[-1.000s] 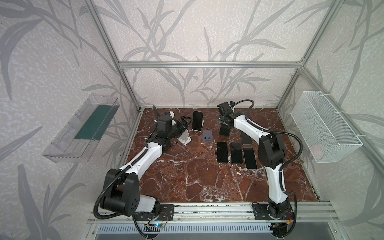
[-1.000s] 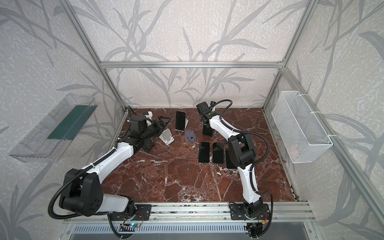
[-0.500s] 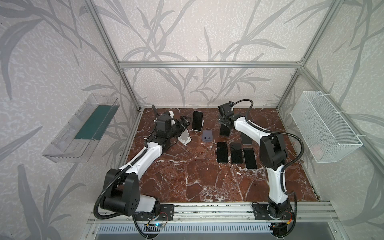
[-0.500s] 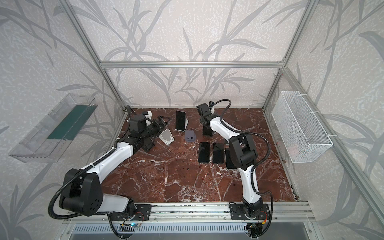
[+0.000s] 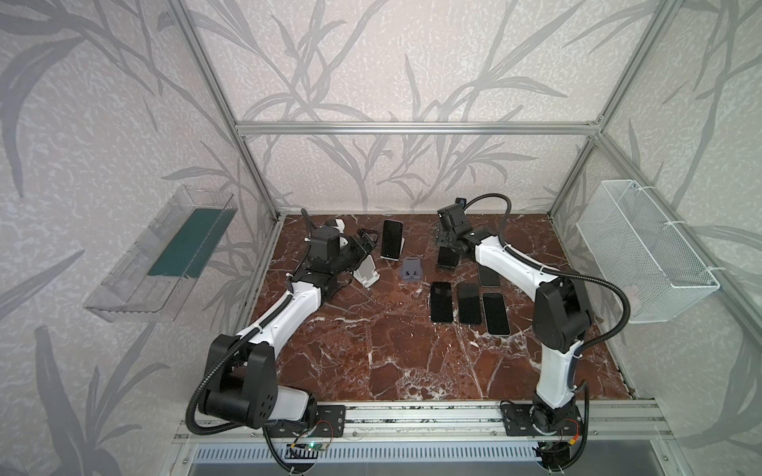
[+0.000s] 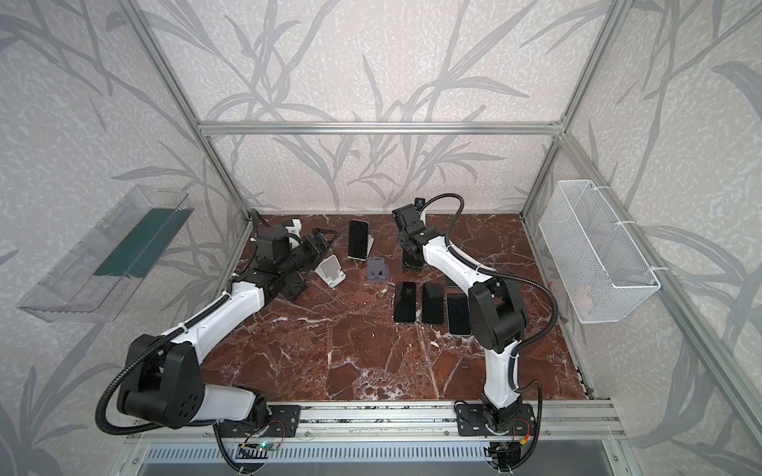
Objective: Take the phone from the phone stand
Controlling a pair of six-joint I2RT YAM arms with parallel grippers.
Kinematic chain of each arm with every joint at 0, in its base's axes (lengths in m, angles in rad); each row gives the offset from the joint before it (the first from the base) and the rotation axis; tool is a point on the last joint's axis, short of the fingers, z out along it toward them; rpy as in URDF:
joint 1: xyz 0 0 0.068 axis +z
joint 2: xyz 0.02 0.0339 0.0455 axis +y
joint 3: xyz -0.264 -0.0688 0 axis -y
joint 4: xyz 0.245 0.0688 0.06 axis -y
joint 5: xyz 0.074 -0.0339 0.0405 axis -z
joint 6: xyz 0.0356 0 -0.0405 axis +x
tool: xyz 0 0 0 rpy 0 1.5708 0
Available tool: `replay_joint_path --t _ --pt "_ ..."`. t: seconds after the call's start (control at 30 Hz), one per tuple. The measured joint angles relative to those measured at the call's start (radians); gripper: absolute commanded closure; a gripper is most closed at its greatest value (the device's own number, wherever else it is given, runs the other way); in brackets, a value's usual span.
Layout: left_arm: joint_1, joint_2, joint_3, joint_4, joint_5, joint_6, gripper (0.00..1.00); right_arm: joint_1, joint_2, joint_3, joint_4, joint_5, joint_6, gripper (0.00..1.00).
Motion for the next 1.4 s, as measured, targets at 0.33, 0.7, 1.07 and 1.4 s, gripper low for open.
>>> replay_joint_path --t 0.33,0.7,1.07,1.4 --pt "-0.001 0.013 0.0 0.0 0.0 0.0 0.13 0.0 -0.122 -0.105 0.024 -0.015 -0.01 0.37" --pt "-0.019 0.019 0.0 0.0 0.0 0.0 0.13 0.001 -0.321 -0.275 0.045 -0.016 -0.04 0.37" --pt "-0.048 0.045 0.0 0.0 0.0 0.002 0.13 0.001 -0.47 -0.446 0.047 -0.02 -0.056 0.37" --pt "-0.089 0.101 0.0 0.0 0.004 0.003 0.13 0.001 -0.62 -0.605 0.01 -0.039 -0.053 0.37"
